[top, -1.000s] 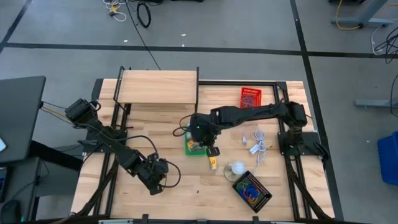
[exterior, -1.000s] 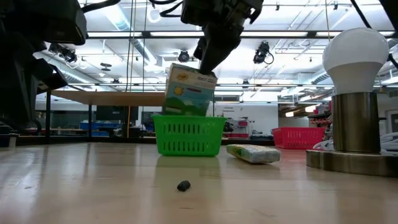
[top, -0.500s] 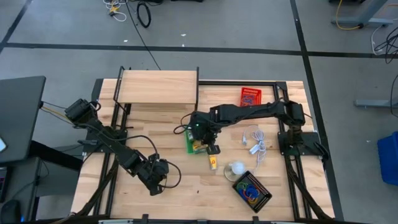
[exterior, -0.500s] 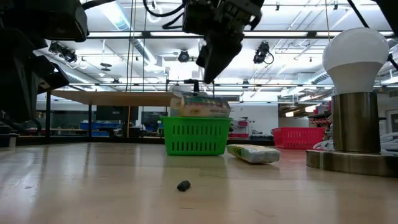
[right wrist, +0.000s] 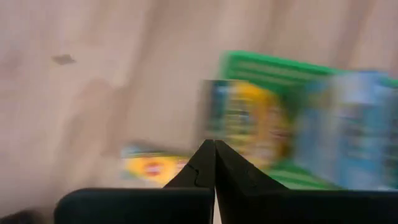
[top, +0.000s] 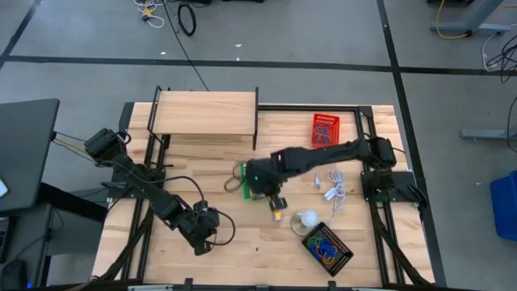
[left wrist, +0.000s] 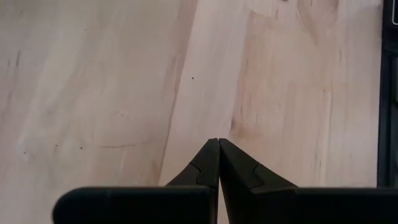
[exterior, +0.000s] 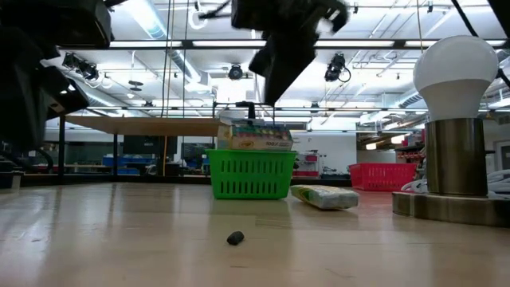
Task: Pick & Place Office Desk Supplies
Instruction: Put the yellow crayon box into the green basket
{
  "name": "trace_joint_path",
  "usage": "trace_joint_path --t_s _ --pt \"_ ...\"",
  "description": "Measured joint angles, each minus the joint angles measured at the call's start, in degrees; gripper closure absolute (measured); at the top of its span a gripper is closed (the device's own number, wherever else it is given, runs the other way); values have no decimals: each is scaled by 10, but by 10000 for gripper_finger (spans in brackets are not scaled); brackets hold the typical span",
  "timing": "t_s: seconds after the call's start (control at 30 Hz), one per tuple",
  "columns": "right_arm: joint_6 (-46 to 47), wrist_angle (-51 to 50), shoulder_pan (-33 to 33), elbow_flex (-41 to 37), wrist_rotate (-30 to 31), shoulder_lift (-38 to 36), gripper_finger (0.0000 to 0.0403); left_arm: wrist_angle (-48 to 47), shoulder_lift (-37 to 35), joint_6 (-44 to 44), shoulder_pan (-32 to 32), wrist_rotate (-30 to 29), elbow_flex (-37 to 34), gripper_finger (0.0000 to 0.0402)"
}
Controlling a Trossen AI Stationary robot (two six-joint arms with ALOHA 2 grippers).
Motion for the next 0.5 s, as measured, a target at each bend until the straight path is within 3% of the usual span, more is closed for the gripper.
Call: trace_joint_path --t_s 0.13,0.3,0.5 --pt "5 -20 41 -3 -55 0 401 0 0 4 0 -9 0 393" --pt "21 37 71 -49 -58 0 402 4 0 6 0 -18 0 393" --pt "43 104 72 -99 44 0 402 11 0 5 0 -21 0 393"
